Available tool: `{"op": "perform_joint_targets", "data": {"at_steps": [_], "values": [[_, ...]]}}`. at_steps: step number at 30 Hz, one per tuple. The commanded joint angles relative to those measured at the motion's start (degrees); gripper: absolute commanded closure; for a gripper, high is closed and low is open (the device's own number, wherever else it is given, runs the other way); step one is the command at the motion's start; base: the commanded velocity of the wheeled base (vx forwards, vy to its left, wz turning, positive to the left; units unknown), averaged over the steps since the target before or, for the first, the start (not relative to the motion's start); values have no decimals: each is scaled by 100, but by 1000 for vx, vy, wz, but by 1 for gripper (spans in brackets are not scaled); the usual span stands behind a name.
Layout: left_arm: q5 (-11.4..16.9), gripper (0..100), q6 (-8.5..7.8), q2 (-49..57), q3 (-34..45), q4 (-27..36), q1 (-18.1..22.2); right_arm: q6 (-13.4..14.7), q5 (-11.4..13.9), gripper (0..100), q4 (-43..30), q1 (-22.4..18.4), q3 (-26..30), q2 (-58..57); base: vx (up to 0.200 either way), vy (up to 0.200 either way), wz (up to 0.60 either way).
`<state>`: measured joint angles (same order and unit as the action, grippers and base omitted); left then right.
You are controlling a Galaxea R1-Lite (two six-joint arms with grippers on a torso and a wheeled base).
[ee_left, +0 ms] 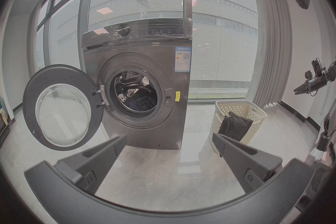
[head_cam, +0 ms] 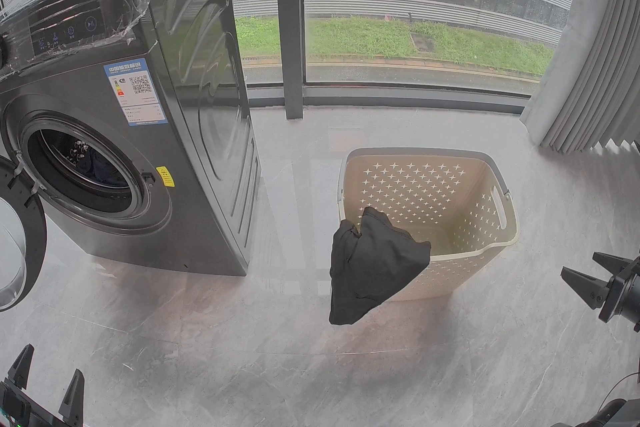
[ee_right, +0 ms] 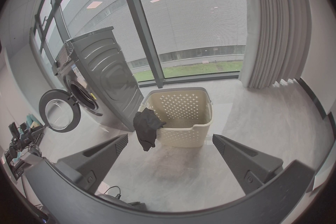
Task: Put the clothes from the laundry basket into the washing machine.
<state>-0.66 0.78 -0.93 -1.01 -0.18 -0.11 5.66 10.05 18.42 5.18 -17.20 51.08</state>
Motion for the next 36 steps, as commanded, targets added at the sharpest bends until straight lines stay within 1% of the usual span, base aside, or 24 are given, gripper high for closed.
{"op": "perform_joint_targets", "data": {"at_steps": [1,5,6,8,9,13,16,18,20,25,32,34,36], "values": [[13,0,1,75,101,-8,-7,32,6,0,83,220,-3,280,0,0,0],[22,0,-8,75,101,-8,-7,357,-3,0,100,862,-3,324,0,0,0],[22,0,1,75,101,-8,-7,401,-3,0,100,967,-11,315,0,0,0],[22,0,1,75,101,-8,-7,419,-38,0,100,1090,-20,289,0,0,0],[22,0,1,75,101,-8,2,384,-64,0,100,1125,-29,280,0,0,0],[22,0,-8,75,101,-8,-7,384,-82,0,92,1125,-20,280,0,0,0],[39,0,-60,75,101,-8,-7,428,-82,0,92,1073,77,271,0,0,0],[66,0,-60,75,101,-8,-7,454,-82,0,92,1046,68,245,0,0,0],[66,0,-8,75,101,-8,-7,454,-82,0,92,1002,33,236,0,0,0],[66,0,1,75,101,-8,-7,436,-73,0,100,1011,6,262,0,0,0],[66,0,-16,75,101,-8,-7,419,-73,0,118,1082,-187,623,0,0,0],[66,0,-43,75,101,-8,-7,401,-73,0,206,1099,-266,754,0,0,0],[66,0,-52,75,101,-8,2,436,-73,0,364,1187,-416,1150,0,0,0]]}}
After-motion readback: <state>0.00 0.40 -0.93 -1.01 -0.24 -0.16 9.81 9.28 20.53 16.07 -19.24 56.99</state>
